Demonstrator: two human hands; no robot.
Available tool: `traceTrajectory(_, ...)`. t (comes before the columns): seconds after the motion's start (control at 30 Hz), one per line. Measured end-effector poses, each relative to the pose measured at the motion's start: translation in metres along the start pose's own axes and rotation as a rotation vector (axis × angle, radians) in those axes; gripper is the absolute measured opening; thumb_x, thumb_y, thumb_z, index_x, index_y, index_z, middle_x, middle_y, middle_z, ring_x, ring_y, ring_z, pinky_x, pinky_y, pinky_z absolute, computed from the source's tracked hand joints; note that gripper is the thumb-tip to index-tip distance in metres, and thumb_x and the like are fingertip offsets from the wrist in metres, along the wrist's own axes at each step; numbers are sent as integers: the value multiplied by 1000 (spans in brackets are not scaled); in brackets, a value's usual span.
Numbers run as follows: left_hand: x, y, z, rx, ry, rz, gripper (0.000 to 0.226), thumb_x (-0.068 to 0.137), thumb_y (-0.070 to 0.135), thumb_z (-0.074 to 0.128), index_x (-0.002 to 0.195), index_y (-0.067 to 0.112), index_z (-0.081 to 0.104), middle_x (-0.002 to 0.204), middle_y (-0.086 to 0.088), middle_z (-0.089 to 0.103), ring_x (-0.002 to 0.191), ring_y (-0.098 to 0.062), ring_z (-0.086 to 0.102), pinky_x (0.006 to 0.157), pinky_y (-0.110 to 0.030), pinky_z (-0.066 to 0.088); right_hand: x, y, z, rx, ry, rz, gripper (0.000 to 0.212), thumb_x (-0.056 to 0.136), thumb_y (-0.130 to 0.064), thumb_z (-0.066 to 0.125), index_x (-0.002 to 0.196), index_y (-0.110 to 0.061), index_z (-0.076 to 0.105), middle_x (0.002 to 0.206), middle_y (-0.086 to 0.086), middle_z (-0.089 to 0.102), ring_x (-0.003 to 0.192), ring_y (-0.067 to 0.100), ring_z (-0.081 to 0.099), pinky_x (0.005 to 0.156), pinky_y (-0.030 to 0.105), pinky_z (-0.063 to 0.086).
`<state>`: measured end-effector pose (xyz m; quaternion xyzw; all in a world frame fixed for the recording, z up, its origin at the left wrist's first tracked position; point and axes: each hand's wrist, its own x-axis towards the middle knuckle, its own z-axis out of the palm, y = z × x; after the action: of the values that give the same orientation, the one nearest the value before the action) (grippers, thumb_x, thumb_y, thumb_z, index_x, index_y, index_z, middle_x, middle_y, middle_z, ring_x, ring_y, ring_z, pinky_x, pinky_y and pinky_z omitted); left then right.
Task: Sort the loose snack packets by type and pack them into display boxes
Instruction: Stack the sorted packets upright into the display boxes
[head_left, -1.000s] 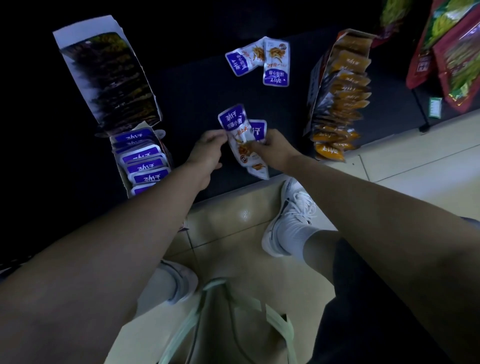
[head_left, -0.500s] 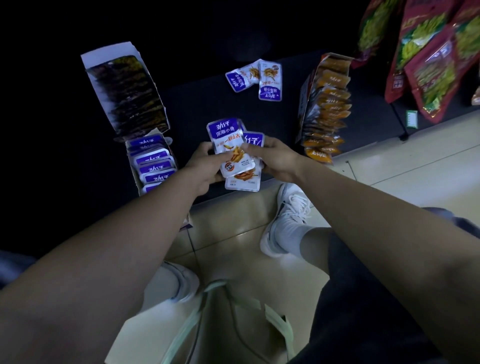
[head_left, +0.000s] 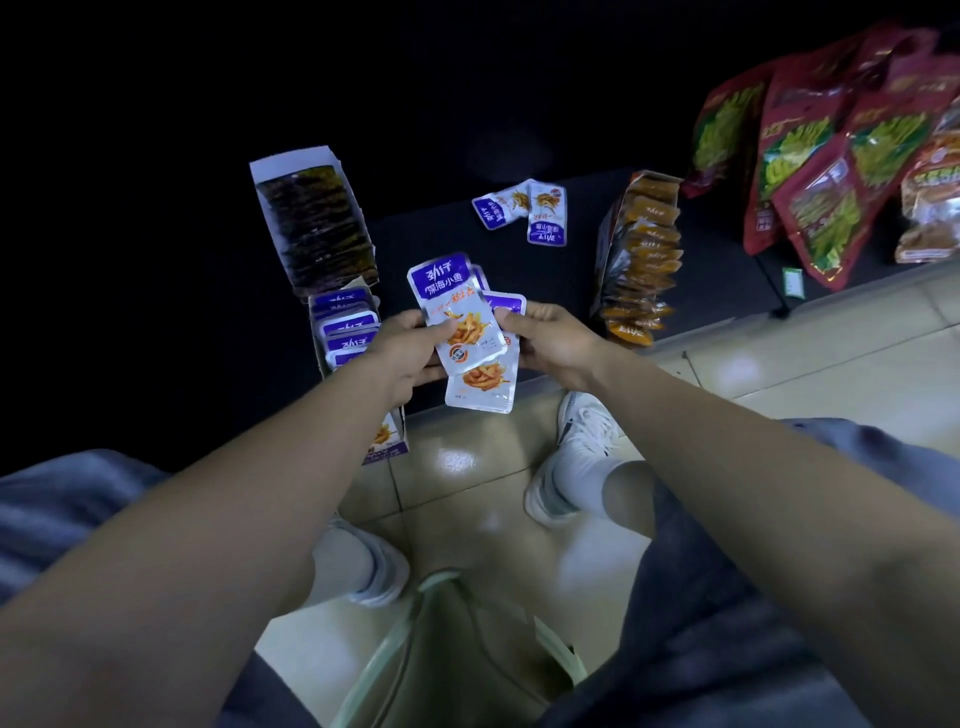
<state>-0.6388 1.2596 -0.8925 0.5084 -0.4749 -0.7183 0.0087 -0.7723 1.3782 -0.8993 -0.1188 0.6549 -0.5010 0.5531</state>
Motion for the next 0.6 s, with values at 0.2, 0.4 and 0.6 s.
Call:
traceTrajectory(0.2, -8, -1, -20, 12, 153, 68, 23, 93, 13, 61, 115, 13, 53, 103, -4, 66, 86, -18, 66, 76, -37, 57, -11, -10, -1, 118, 132, -11, 12, 99, -19, 52, 97, -15, 63, 90, 5, 70, 81, 18, 67, 74, 32, 57)
traceTrajectory(0.4, -24, -6, -35, 104, 159, 60, 20, 92, 14, 62, 112, 16, 55, 110, -9, 67, 93, -24, 66, 89, -42, 54, -24, -13, -1, 138, 163, -20, 10, 97, -19, 55, 95, -14, 64, 85, 4, 72, 78, 19, 69, 74, 38, 57)
traceTrajectory(0.6, -39, -6, -38, 121, 85, 50, 38, 87, 15, 69, 120, 9, 52, 104, -8, 67, 79, -16, 66, 68, -31, 54, -31, -17, 15, 89, 84, -54, 13, 96, -21, 57, 100, -13, 67, 97, 8, 71, 88, 21, 68, 82, 39, 56)
